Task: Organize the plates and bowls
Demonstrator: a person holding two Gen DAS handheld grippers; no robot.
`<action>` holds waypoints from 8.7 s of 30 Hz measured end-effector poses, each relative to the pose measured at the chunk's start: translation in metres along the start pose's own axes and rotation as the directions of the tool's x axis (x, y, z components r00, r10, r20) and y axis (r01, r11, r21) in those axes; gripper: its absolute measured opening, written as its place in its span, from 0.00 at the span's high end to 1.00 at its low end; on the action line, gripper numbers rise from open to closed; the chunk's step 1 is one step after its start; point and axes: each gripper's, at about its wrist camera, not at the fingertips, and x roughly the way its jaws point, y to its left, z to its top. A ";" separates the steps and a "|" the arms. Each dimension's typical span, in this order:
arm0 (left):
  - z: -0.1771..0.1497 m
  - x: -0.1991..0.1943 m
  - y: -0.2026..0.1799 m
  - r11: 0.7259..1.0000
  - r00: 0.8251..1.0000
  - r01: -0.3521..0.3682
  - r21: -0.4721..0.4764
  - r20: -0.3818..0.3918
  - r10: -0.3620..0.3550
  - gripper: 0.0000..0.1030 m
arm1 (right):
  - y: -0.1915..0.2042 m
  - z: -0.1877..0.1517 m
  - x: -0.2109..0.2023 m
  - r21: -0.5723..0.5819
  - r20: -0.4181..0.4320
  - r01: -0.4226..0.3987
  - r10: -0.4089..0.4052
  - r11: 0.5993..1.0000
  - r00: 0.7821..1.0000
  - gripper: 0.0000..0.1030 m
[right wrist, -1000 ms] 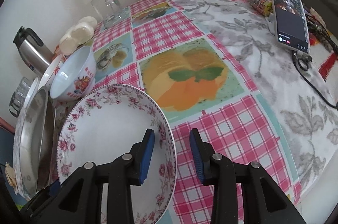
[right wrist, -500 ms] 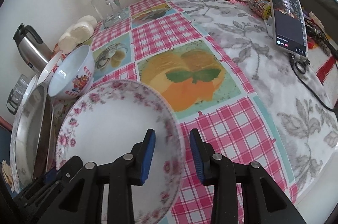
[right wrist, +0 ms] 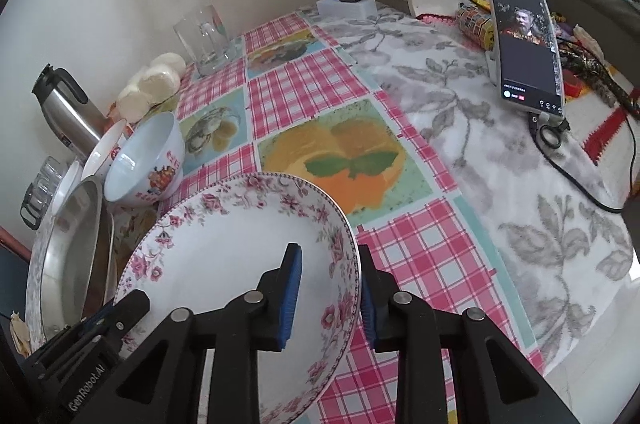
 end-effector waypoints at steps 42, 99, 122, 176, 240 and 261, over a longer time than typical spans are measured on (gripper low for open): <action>0.016 -0.030 0.010 0.994 0.993 0.112 -0.018 -0.021 -0.113 0.59 | 0.007 0.000 0.000 0.029 -0.002 0.018 -0.018 0.999 1.000 0.74; 0.032 0.017 -0.005 0.983 0.984 0.177 -0.050 -0.004 -0.177 0.77 | -0.008 0.017 -0.012 0.040 0.093 0.047 -0.050 0.998 0.994 0.77; 0.062 -0.034 0.038 0.962 0.961 0.258 -0.093 0.126 -0.246 0.77 | 0.041 0.026 -0.057 0.009 0.248 -0.001 -0.002 1.000 0.969 0.77; 0.046 -0.001 0.244 0.926 0.993 0.045 -0.375 -0.082 -0.082 0.77 | 0.238 -0.031 0.035 -0.293 -0.013 -0.053 0.052 0.955 0.999 0.77; 0.060 -0.041 0.204 0.942 0.965 -0.237 -0.239 0.056 0.257 0.00 | 0.198 -0.013 0.007 -0.224 0.091 -0.017 0.038 0.975 0.995 0.00; 0.106 -0.048 0.186 0.931 0.948 -0.211 -0.299 0.168 0.269 0.00 | 0.188 0.014 0.004 -0.126 0.152 0.225 -0.205 0.966 0.967 0.00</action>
